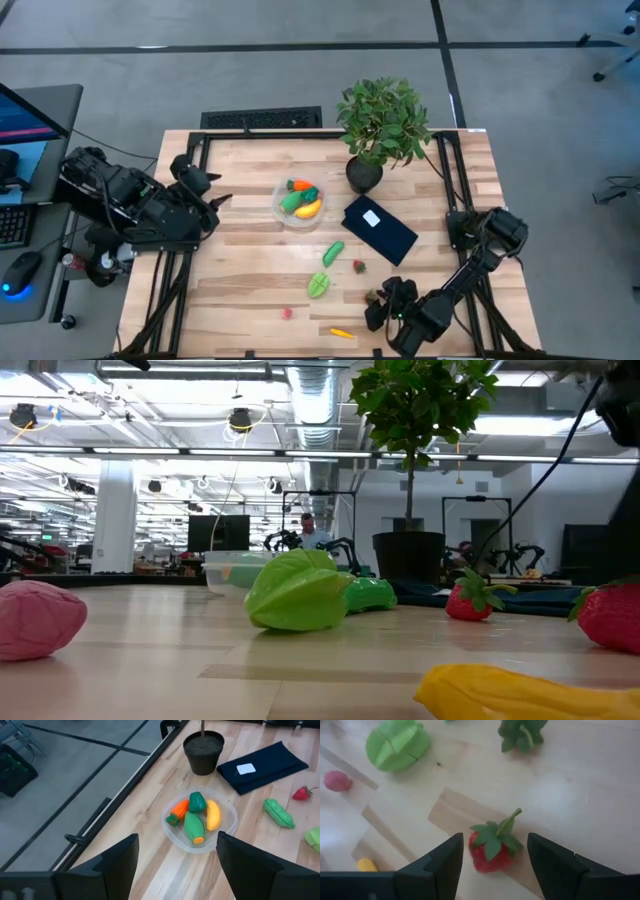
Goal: Pick and placing Produce into tupperware
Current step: Put the bottom red strawberry into the transparent bin
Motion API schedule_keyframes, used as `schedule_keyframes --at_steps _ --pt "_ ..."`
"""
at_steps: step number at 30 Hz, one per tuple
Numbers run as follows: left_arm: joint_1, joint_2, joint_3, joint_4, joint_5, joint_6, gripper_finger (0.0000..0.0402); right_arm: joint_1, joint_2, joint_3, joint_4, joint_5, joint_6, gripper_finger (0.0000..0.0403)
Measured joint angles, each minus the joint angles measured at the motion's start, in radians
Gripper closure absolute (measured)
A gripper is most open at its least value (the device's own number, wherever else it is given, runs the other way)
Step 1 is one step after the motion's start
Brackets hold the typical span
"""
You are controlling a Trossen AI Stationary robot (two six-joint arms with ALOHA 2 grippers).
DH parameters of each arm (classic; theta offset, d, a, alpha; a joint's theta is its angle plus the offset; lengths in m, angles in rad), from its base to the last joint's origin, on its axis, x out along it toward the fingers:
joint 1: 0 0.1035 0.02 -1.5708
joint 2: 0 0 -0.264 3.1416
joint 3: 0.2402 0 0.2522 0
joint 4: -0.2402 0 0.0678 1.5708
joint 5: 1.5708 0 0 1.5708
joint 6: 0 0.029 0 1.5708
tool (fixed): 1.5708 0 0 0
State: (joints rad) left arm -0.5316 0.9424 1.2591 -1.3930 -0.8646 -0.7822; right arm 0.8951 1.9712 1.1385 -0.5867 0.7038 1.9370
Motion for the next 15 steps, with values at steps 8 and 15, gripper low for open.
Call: schedule_keyframes --at_steps 8,15 --pt "0.000 0.000 0.000 0.001 0.000 -0.027 0.0145 0.000 0.042 0.003 0.080 0.004 -0.012 0.0189" --pt "0.000 0.000 0.000 0.021 0.000 -0.027 0.0145 0.000 0.042 0.006 0.052 -0.016 -0.024 0.0189"
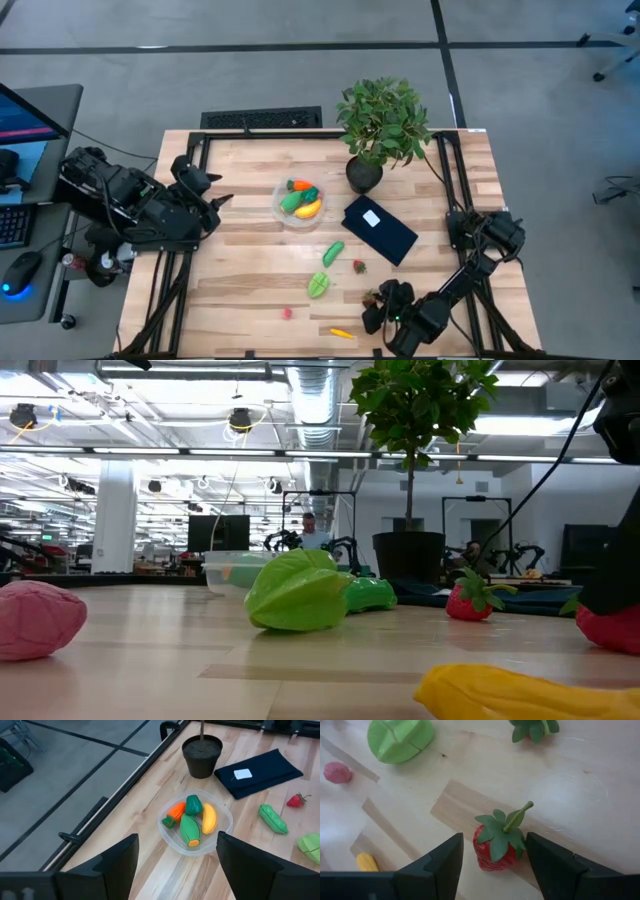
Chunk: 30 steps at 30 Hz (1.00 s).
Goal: Pick and placing Produce into tupperware
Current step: Put the bottom red strawberry into the transparent bin
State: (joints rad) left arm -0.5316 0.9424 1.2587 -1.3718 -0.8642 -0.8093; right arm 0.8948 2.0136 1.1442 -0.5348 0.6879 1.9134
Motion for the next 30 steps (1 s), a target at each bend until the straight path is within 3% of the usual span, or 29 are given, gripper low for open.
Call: schedule_keyframes --at_steps 4,13,20,30 --pt "0.000 0.000 0.000 0.002 0.000 -0.006 0.0145 -0.002 0.000 -0.001 0.009 -0.006 -0.108 0.0189" --pt "0.000 0.000 0.000 0.015 0.000 -0.008 0.0145 -0.020 0.000 -0.002 0.029 -0.016 -0.119 0.0189" --pt "0.000 0.000 0.000 0.028 0.000 -0.004 0.0145 -0.038 0.000 -0.002 0.043 -0.043 -0.244 0.0193" --pt "0.000 0.000 0.000 0.031 0.004 0.002 0.0145 -0.046 0.002 -0.003 0.037 -0.034 -0.274 0.0264"
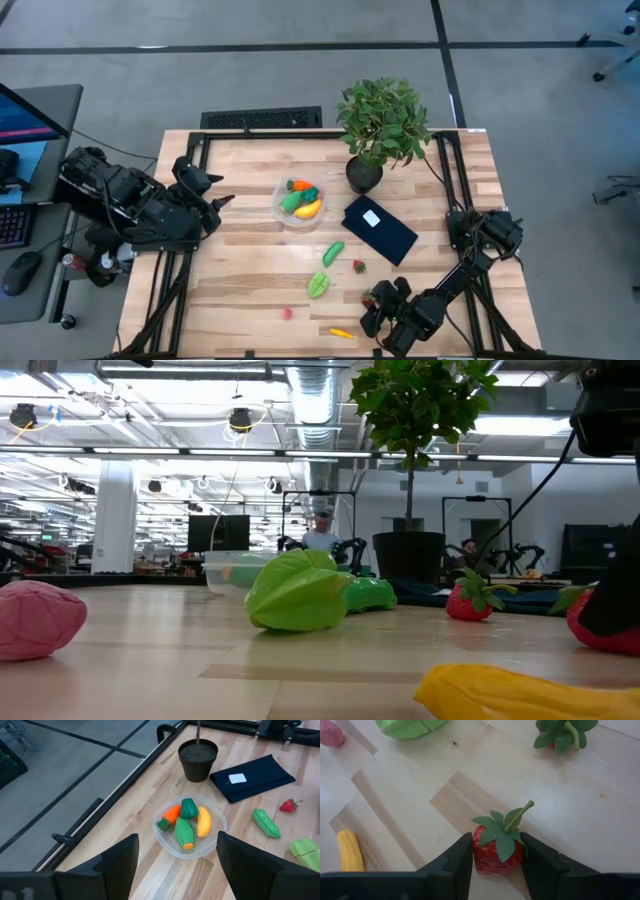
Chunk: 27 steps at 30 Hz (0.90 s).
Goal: Pick and placing Produce into tupperware
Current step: Put the bottom red strawberry into the transparent bin
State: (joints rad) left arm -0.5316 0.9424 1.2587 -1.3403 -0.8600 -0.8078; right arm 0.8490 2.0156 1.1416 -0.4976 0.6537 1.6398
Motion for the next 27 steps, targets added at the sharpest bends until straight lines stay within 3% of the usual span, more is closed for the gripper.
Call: schedule_keyframes --at_steps 4,12,22,27 --pt "0.000 0.000 0.000 0.000 0.000 0.001 0.0145 0.000 0.001 0.000 0.005 0.014 0.001 0.0272" --pt "0.000 0.000 0.000 0.000 -0.001 0.002 0.0145 -0.007 0.002 -0.001 0.018 0.030 0.002 0.0231" --pt "0.000 0.000 0.000 0.000 -0.001 0.002 0.0145 -0.010 0.005 -0.003 0.019 0.066 0.011 0.0262" --pt "0.000 0.000 0.000 0.004 -0.001 0.002 0.0145 -0.010 0.005 -0.003 0.019 0.065 0.009 0.0248"
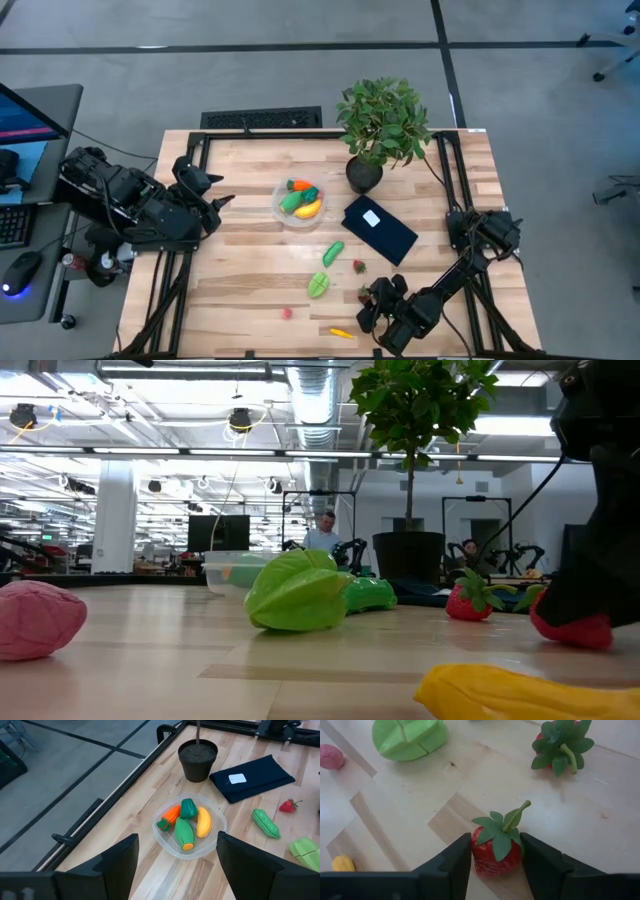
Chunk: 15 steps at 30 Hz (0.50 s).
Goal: Pick and placing Produce into tupperware
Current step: Put the bottom red strawberry into the transparent bin
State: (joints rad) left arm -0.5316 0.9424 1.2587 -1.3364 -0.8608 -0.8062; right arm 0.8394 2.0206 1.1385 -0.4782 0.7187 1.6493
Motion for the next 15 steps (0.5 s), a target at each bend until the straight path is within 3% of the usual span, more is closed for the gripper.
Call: schedule_keyframes --at_steps 7,15 --pt "0.000 0.000 0.000 0.004 0.000 0.000 0.0145 0.000 0.000 0.001 0.001 -0.002 0.000 0.0217" --pt "0.000 0.000 0.000 0.015 -0.001 0.000 0.0145 0.000 -0.001 0.001 0.000 -0.003 -0.001 0.0224"
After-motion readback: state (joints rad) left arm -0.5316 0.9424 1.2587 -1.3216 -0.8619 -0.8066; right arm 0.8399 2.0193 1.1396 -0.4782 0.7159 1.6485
